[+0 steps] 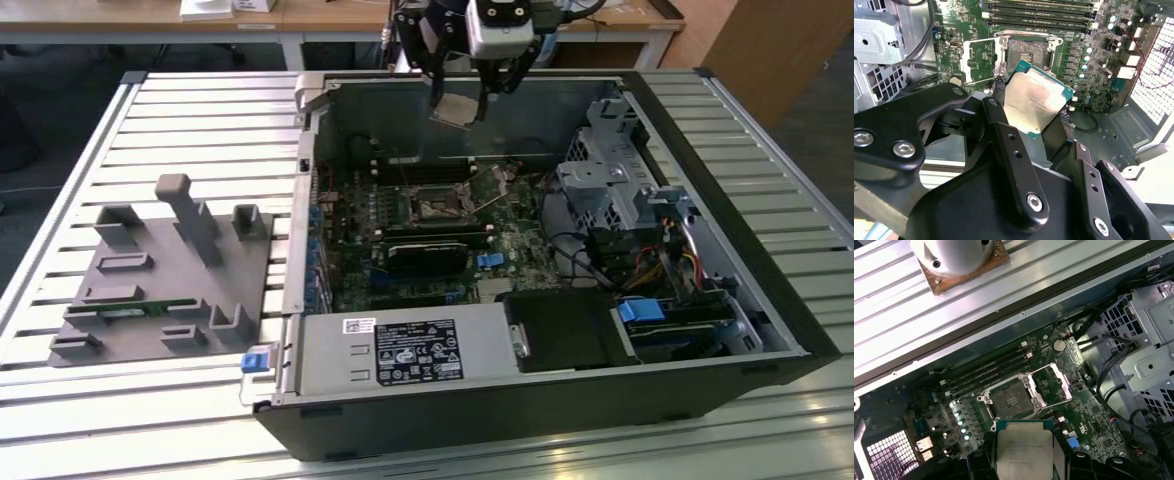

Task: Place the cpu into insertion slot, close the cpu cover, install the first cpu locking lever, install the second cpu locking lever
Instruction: 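Place the cpu into insertion slot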

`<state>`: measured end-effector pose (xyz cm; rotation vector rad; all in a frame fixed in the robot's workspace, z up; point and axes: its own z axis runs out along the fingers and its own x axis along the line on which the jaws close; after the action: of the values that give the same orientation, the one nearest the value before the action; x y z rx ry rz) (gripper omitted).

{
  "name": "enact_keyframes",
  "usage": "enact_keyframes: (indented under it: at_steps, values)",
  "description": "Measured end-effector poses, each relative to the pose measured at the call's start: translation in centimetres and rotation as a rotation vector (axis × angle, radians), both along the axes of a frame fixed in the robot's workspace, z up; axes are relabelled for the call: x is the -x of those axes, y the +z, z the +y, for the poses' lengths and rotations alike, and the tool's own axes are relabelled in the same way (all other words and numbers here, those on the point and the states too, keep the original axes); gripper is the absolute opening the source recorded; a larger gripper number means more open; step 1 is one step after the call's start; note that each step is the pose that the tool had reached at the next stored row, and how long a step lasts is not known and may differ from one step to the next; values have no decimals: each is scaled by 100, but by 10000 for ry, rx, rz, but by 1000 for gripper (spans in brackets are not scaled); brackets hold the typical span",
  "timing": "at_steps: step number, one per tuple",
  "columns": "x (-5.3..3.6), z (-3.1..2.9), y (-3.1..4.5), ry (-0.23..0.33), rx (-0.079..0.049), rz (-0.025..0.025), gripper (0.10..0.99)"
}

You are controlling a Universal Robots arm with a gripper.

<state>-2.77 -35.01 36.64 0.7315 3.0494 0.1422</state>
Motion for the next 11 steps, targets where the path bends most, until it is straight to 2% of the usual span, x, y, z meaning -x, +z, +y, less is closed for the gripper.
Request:
enact_keyframes:
  at_steps: [11]
  values:
    - [0, 0, -3, -487, 1, 1, 541]
